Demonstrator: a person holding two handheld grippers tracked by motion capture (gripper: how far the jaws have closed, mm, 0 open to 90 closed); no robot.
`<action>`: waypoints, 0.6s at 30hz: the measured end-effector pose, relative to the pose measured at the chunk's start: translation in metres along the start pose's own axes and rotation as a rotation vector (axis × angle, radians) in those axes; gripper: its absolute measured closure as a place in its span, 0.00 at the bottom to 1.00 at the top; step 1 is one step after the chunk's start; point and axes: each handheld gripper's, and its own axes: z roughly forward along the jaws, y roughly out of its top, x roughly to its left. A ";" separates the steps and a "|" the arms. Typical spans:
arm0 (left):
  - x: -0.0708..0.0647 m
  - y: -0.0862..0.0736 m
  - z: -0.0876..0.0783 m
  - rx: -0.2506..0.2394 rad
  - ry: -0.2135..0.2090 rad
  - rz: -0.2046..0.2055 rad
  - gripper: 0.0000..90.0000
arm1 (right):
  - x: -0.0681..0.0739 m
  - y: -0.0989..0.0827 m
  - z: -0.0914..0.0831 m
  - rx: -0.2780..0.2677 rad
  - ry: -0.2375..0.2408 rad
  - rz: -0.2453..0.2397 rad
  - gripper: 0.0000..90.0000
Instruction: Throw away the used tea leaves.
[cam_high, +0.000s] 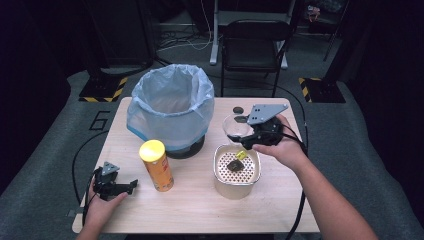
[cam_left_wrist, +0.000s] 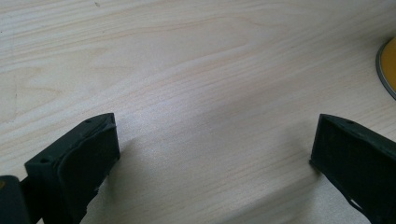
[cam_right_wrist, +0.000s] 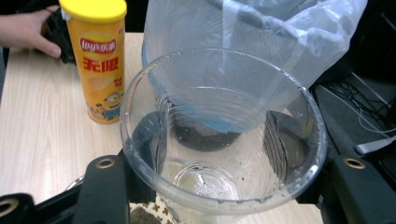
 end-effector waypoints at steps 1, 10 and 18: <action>0.000 0.000 -0.001 0.008 -0.004 0.002 0.01 | -0.001 0.003 -0.001 -0.001 -0.002 0.014 0.44; 0.000 0.000 -0.001 0.009 -0.005 0.003 0.01 | -0.006 0.019 -0.002 0.002 0.000 0.063 0.44; -0.001 0.000 0.000 -0.004 0.004 -0.006 0.01 | -0.013 0.056 0.005 -0.020 -0.009 0.087 0.44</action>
